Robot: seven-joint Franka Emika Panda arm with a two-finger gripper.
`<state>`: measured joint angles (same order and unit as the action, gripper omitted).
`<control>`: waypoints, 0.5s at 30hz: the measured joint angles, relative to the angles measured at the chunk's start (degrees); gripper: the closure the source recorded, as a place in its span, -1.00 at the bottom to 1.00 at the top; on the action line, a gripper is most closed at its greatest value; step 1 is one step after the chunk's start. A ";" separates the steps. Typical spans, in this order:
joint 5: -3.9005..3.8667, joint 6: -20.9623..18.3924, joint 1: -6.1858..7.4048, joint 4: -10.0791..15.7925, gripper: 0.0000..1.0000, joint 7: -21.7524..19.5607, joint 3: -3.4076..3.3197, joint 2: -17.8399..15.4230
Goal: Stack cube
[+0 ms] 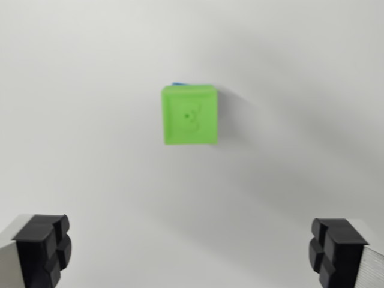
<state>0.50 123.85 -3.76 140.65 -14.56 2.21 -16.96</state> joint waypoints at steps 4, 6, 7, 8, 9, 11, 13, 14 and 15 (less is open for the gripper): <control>0.01 -2.31 0.00 -1.36 -1.00 0.01 0.00 -0.94; 0.01 -3.04 0.00 -1.81 -1.00 0.01 0.00 -1.24; 0.01 -3.58 0.00 -2.15 -1.00 0.01 0.00 -1.43; 0.01 -4.09 0.00 -2.50 -1.00 0.02 0.00 -1.59; 0.01 -4.58 0.00 -2.81 -1.00 0.02 -0.01 -1.75; 0.02 -5.40 0.00 -3.35 -1.00 0.02 -0.03 -2.06; 0.02 -6.23 0.00 -3.89 -1.00 0.02 -0.03 -2.33; 0.02 -6.61 0.00 -4.16 -1.00 0.03 -0.04 -2.45; 0.02 -6.94 0.00 -4.39 -1.00 0.03 -0.04 -2.55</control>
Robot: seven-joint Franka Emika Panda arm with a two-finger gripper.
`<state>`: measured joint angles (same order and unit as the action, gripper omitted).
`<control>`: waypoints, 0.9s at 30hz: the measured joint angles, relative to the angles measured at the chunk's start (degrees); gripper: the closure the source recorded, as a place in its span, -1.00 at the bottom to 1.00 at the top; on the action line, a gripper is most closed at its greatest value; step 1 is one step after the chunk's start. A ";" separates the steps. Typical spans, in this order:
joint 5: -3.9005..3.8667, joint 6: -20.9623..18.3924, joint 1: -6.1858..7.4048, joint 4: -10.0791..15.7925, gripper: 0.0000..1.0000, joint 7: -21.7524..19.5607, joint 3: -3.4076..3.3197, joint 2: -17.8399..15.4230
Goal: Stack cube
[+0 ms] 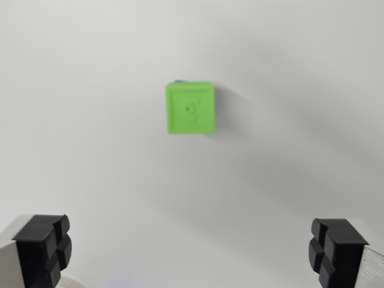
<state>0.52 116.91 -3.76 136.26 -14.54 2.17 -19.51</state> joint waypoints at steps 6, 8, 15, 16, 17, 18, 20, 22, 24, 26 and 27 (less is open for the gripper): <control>0.00 -1.45 0.00 -1.08 -1.00 0.00 -0.01 -0.36; 0.00 -1.85 0.00 -1.37 -1.00 0.01 -0.02 -0.44; 0.00 -2.29 0.00 -1.69 -1.00 0.01 -0.02 -0.56; 0.00 -2.29 0.00 -1.68 -1.00 0.01 -0.02 -0.54; 0.00 -2.29 0.00 -1.68 -1.00 0.01 -0.02 -0.52; 0.00 -2.29 0.00 -1.68 -1.00 0.01 -0.02 -0.50; 0.00 -2.29 0.00 -1.68 -1.00 0.01 -0.02 -0.48; 0.00 -2.29 0.00 -1.68 -1.00 0.01 -0.02 -0.46; 0.00 -2.29 0.00 -1.68 -1.00 0.01 -0.02 -0.46; 0.00 -2.29 0.00 -1.68 -1.00 0.01 -0.02 -0.46; 0.00 -2.29 0.00 -1.68 -1.00 0.01 -0.02 -0.46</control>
